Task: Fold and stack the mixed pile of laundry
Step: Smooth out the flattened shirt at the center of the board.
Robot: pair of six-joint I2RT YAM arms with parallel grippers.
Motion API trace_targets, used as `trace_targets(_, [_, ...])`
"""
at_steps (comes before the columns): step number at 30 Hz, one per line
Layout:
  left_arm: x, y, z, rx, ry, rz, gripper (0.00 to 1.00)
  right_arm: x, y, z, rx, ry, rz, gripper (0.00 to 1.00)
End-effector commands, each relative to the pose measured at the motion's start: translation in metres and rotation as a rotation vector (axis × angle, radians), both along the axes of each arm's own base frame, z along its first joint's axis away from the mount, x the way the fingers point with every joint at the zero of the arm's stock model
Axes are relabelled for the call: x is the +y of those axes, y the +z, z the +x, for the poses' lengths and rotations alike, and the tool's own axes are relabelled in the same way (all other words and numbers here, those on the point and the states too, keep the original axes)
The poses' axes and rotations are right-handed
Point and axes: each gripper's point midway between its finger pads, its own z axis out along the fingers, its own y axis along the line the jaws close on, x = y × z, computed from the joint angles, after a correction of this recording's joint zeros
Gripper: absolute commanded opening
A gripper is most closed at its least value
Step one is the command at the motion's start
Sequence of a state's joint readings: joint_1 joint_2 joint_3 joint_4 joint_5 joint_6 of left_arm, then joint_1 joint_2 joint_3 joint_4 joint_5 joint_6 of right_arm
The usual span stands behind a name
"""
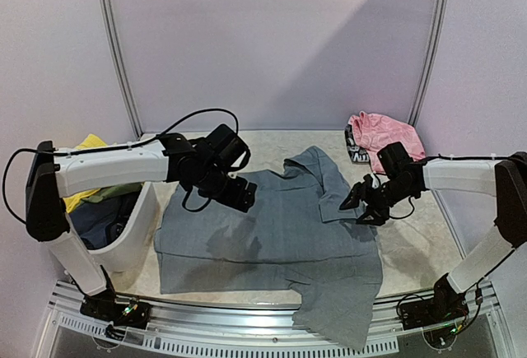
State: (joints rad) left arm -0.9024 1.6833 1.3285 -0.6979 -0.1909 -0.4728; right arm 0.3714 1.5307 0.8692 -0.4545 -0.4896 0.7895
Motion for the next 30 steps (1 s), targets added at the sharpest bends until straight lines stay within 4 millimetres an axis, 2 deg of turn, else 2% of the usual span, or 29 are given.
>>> trace_targets(1, [0.001,0.007,-0.007,-0.017,0.012,-0.019,0.9,-0.002,-0.018,-0.001,0.062,-0.032,0.028,0.71])
trace_targets(6, [0.005,0.007,-0.011,-0.019,0.021,-0.02,0.89,-0.004,-0.025,0.004,0.063,-0.037,0.028,0.7])
trace_targets(13, [0.006,0.008,-0.012,-0.019,0.022,-0.013,0.89,-0.016,-0.035,0.018,0.07,-0.079,0.038,0.67])
trace_targets(18, [0.005,0.009,-0.011,-0.02,0.019,-0.007,0.89,-0.012,-0.037,0.025,0.071,-0.054,0.062,0.64])
trace_targets(26, [0.006,0.011,-0.009,-0.024,0.017,0.009,0.88,0.0,-0.031,0.028,0.069,0.004,0.118,0.53])
trace_targets(30, [0.006,0.01,-0.009,-0.022,0.016,0.013,0.88,0.001,-0.026,0.028,0.058,0.028,0.119,0.42])
